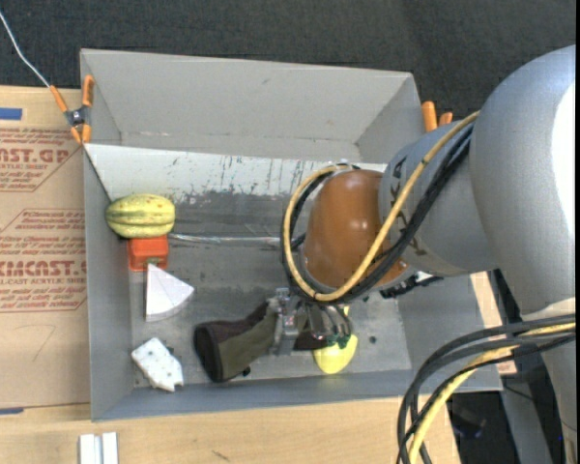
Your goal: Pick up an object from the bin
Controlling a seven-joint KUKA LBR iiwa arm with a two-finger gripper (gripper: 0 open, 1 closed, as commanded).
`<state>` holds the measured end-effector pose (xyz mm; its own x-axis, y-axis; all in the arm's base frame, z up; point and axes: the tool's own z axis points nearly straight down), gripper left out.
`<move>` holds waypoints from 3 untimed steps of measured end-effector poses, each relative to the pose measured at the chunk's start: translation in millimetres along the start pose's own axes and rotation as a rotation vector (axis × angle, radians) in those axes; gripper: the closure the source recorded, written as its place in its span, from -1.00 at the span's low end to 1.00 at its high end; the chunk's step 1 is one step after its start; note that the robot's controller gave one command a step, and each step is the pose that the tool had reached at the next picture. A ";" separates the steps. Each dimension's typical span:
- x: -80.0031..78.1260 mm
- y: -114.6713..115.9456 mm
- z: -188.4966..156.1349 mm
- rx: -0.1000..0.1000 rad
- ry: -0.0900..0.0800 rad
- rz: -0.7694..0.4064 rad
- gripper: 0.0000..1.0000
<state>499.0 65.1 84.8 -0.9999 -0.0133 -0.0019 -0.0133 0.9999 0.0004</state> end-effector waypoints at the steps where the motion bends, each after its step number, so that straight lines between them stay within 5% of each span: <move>1: -1.7 3.7 -19.5 -0.001 -0.002 0.006 1.00; 2: 5.6 3.3 -34.3 0.000 -0.001 -0.007 1.00; 3: -5.6 21.5 -109.8 -0.003 -0.002 -0.019 1.00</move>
Offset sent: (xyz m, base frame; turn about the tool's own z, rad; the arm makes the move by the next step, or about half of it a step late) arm -0.0055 0.0033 0.0342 -0.0088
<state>504.1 86.6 194.6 -0.9995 -0.0323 -0.0035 -0.0323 0.9995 0.0031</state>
